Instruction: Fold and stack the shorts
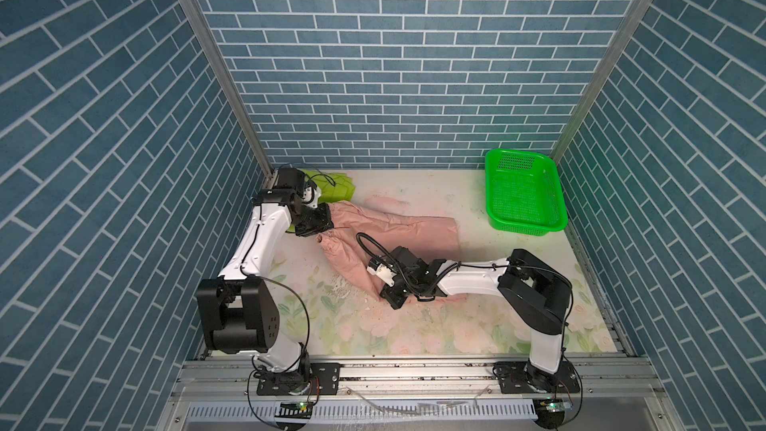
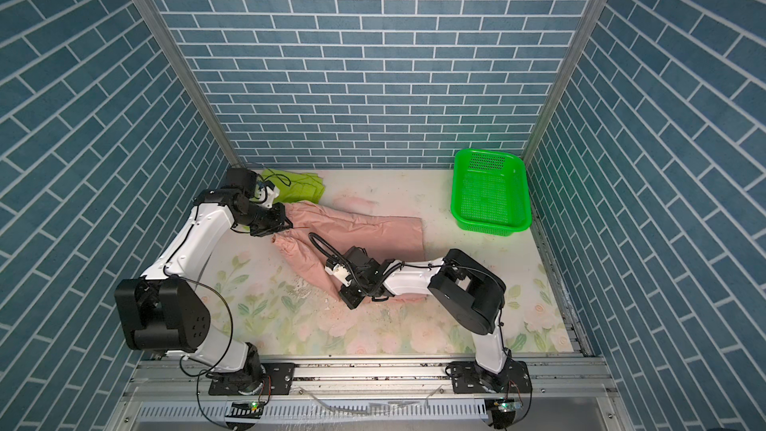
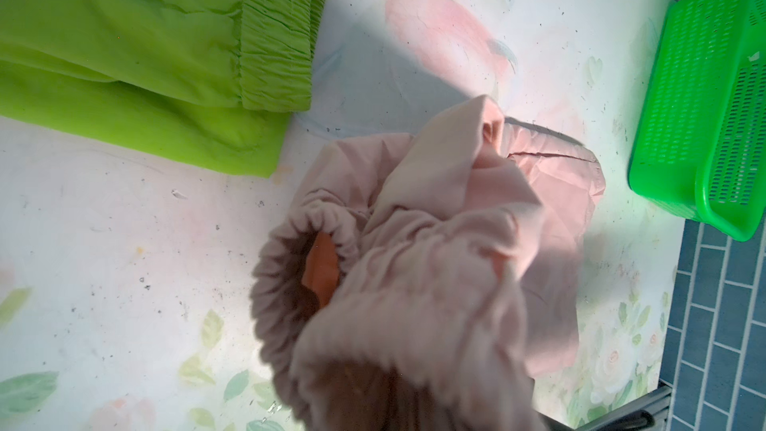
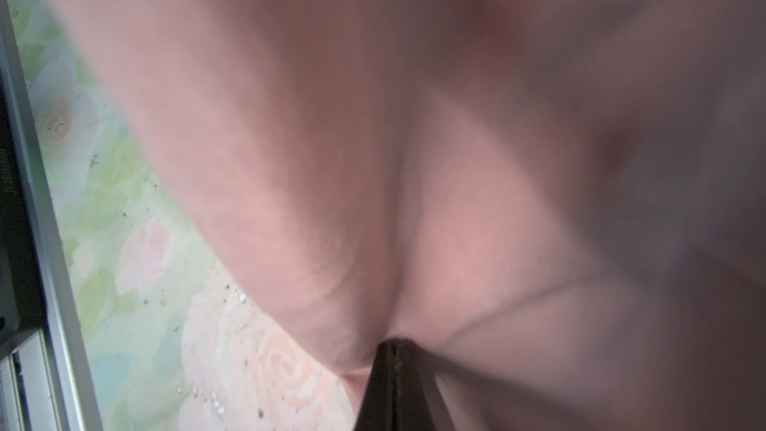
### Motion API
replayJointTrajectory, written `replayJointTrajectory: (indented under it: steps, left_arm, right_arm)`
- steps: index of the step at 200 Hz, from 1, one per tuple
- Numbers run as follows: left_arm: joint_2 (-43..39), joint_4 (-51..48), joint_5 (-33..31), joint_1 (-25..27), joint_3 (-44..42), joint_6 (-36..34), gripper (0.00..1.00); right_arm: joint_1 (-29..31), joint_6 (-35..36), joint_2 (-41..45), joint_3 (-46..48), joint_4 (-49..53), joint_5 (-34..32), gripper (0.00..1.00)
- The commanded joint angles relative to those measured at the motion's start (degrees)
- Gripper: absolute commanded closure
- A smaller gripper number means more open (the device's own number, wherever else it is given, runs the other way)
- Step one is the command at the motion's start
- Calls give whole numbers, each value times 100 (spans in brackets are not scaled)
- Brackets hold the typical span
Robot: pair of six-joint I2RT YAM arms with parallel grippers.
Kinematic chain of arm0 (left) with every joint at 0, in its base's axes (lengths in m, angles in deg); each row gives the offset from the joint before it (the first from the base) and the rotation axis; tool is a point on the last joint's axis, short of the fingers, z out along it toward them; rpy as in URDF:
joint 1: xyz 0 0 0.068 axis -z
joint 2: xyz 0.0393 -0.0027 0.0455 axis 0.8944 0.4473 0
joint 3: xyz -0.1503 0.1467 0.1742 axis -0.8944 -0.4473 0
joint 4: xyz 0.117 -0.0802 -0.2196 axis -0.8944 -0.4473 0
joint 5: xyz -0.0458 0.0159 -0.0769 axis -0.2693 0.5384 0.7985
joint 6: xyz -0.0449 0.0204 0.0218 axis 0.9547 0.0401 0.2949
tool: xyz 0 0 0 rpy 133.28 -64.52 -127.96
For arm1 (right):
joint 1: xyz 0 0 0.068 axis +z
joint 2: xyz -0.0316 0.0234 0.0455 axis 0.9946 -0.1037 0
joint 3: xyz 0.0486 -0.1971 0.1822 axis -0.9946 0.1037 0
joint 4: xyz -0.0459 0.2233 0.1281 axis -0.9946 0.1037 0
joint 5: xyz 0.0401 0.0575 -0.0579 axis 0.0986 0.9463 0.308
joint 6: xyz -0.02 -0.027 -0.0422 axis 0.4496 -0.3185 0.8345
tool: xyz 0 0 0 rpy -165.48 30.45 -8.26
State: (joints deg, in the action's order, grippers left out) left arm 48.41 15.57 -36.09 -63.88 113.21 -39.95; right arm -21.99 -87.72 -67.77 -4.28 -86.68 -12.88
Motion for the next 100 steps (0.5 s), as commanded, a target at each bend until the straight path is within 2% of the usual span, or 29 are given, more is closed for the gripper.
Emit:
replayJointTrajectory:
  steps: [1,14,24,45,64,89,100]
  left_arm:
    - [124,-588,-270,1,334,-361,100]
    - [184,-779,-439,1,517,-454,100]
    - [256,-920,-522,1,690,-500,100]
    - [415,-1033,-357,9,948,-491,100]
    - [573,-1122,-143,18,1156,-438,100]
    - [634,-1339,-397,135,1483,-387,100]
    - [607,-1288,-353,196,1496,-269,100]
  right_arm:
    - [104,199,-54,-306,85,550,100]
    - [103,45,58,-312,-97,703,100]
    - [91,-88,178,-300,-200,516,100]
    - [-23,-335,530,-336,-91,-89,74]
    - [-266,-513,1072,-97,32,-411,70]
    - [-605,-628,1842,581,358,-783,69]
    - [-739,-724,2106,967,453,-902,64]
